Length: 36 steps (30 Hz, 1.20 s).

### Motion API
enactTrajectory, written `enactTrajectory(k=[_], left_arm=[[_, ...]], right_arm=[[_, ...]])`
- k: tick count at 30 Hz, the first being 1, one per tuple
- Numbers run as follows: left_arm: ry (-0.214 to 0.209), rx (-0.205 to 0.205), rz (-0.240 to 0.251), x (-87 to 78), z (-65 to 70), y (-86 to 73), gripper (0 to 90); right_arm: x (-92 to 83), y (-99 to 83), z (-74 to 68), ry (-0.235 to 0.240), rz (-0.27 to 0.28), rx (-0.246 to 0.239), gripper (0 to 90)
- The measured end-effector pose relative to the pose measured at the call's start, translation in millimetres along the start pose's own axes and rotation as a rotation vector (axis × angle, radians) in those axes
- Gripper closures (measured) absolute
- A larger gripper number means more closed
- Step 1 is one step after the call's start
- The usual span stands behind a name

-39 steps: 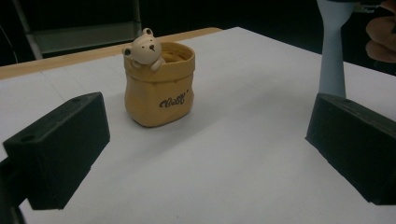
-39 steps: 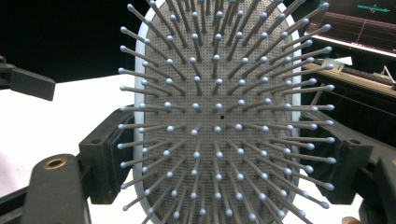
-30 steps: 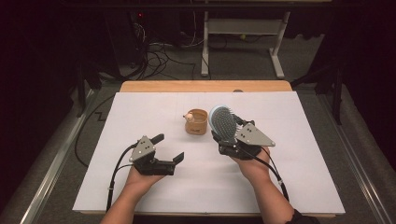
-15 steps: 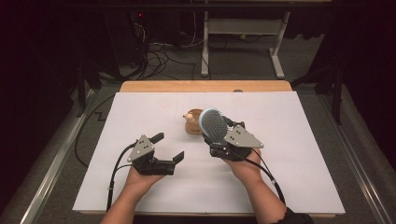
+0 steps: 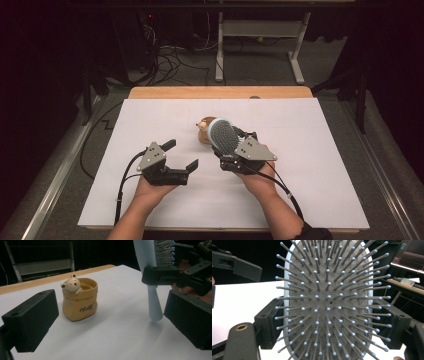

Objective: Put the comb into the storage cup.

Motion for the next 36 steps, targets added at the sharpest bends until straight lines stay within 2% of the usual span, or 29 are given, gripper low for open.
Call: enactTrajectory(k=[25, 36], left_arm=[[-0.033, -0.015, 0.025, 2.5, 10.2, 14.6, 0.1], [-0.047, -0.006, 0.037, 3.6, 16.8, 25.3, 0.1]], right_arm=[[5.9, 2.1, -13.5, 0.026, 0.007, -0.021, 20.3], [8.6, 3.8, -18.9, 0.038, 0.010, -0.025, 20.3]])
Point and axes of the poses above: each handheld gripper's, and its own axes: x roughly forward along the jaws, y roughly out of its top, z roughly to its right, the point moved 3 cm from there along x, roughly forward along the jaws, and after that the axes turned 13 degrees about y, right-handed, at the moved point
